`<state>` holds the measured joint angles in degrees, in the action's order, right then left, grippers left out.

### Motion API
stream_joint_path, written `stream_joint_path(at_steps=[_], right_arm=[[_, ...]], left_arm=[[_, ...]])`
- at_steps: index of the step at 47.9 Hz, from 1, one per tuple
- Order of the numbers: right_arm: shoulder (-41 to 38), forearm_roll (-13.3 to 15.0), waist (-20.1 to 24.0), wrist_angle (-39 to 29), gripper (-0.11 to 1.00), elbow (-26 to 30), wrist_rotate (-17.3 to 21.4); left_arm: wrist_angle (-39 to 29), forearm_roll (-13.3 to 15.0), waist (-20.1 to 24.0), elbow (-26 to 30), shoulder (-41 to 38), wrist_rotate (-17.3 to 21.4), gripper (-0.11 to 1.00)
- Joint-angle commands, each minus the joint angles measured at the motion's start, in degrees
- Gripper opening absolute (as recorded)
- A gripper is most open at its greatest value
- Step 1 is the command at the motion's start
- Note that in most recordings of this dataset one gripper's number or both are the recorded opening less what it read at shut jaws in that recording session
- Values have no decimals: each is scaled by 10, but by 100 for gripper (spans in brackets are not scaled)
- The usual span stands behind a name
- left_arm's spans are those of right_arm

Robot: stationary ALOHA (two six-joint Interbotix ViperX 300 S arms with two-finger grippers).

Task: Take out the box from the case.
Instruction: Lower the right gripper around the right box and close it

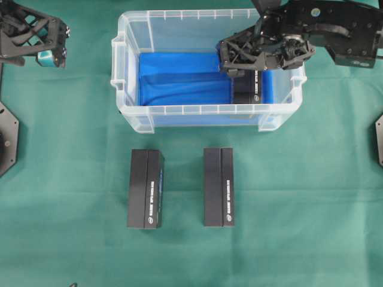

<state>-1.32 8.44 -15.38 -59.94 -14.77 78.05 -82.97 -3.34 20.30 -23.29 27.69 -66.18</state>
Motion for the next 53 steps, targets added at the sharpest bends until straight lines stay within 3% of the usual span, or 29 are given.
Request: stream_joint_path(at_steps=[1, 41, 49, 53], right_arm=[[3, 3, -4, 13, 90, 1, 1], [-49, -2, -11, 42, 90, -5, 17], [-48, -3, -11, 41, 88, -3, 35], [-49, -4, -9, 42, 81, 1, 38]], left_arm=[[2, 0, -4, 6, 6, 1, 98], [2, 1, -5, 5, 6, 0, 98], [3, 1, -5, 4, 7, 1, 98], [3, 0, -5, 4, 10, 0, 98]])
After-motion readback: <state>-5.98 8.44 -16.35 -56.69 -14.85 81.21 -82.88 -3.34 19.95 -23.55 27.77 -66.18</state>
